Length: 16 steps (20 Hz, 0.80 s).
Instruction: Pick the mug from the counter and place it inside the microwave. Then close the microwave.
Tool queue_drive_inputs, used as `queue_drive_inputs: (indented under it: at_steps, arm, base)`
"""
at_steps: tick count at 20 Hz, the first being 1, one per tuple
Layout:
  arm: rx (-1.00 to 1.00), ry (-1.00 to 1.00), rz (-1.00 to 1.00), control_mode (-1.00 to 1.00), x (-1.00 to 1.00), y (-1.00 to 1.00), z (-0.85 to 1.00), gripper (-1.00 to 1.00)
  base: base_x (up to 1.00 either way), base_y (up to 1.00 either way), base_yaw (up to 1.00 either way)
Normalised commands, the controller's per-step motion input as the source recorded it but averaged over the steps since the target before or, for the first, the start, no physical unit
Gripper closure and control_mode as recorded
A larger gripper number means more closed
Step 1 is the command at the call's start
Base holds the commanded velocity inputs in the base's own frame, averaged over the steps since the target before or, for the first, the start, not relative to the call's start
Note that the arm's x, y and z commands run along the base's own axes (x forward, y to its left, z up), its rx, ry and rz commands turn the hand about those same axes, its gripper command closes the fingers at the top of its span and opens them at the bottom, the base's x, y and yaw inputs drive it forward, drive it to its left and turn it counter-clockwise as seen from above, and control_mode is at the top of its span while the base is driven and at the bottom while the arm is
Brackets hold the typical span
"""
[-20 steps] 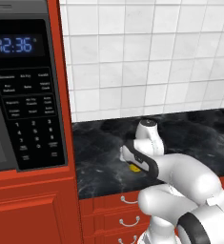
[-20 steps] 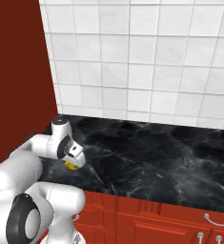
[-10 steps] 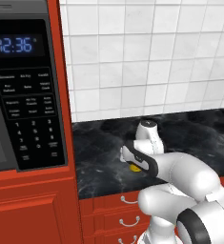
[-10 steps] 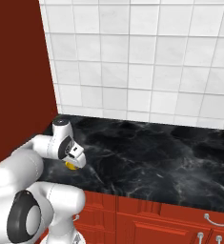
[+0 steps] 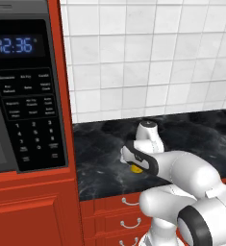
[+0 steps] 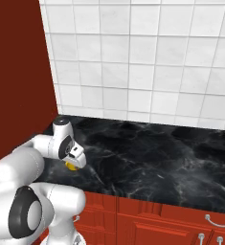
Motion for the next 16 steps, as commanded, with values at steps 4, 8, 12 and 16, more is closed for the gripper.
queue_drive_inputs:
  at_steps: [4,8,12,16]
  arm:
    - [0.0,0.0,0.0,-1.0,0.0,0.0,0.0,-1.0]
    - [0.0,0.0,0.0,-1.0,0.0,0.0,0.0,1.0]
    - [0.0,0.0,0.0,-1.0,0.0,0.0,0.0,1.0]
    - [0.0,0.0,0.0,-1.0,0.0,0.0,0.0,1.0]
  base:
    - [0.0,0.0,0.0]
    - [0.0,0.0,0.0]
    - [0.0,0.0,0.0]
    - [0.0,0.0,0.0]
